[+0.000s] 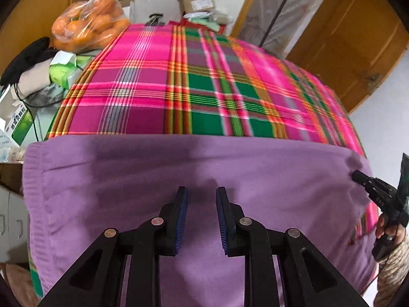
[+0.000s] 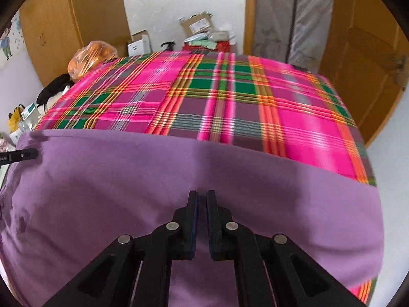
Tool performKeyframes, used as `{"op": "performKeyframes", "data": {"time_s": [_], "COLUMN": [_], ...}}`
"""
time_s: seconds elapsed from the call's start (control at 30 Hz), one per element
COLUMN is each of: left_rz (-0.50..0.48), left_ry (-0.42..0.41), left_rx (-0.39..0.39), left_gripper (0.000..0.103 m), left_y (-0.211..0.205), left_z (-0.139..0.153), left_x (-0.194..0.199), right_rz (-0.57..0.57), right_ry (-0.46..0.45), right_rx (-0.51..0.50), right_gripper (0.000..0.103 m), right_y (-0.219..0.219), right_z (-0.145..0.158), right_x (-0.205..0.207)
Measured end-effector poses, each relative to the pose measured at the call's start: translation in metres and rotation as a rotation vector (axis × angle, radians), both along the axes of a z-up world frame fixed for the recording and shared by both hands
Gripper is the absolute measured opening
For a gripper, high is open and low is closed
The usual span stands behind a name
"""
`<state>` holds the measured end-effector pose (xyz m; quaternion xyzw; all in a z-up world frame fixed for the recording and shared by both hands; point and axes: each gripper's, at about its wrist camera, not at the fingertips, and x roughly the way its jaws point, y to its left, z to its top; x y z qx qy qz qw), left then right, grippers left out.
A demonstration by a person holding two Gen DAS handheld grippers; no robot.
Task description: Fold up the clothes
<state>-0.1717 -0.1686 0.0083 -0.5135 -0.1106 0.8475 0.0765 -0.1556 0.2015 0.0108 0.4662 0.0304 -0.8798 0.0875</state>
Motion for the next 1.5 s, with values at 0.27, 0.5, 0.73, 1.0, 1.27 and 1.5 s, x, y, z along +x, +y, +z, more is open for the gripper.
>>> {"op": "performKeyframes", "data": {"time_s": [0.27, 0.5, 0.73, 1.0, 1.27, 1.5], "left_rz": [0.014, 0.014, 0.029, 0.124, 0.208, 0.230], "left_ry": [0.048, 0.104, 0.100, 0.049, 0.067, 0.038], "left_rx": [0.032, -0.027, -0.022, -0.012, -0.016, -0.009], "left_gripper": [0.023, 0.023, 0.023, 0.024, 0.024, 0.024], "left_y": [-0.003, 0.007, 0.009, -0.034, -0.088, -0.113], "left_z": [-0.004, -0.004, -0.004, 0.008, 0.025, 0.023], "left_x": [-0.039, -0.062, -0.075, -0.049, 0.011, 0.053], "right_rz": [0.007, -0.008, -0.029, -0.087, 0.017, 0.158], "right_ry": [0.007, 0.028, 0.021, 0.046, 0.090, 0.073], "right_rx": [0.005, 0.001, -0.066, -0.029, -0.044, -0.082], "right_gripper": [0.007, 0.007, 0.010, 0.017, 0.017, 0.018], "right_y": [-0.006, -0.004, 0.007, 0.015, -0.011, -0.057], "right_z": [-0.008, -0.008, -0.010, 0.008, 0.039, 0.054], "right_x": [-0.044, -0.069, -0.078, -0.046, 0.005, 0.040]}}
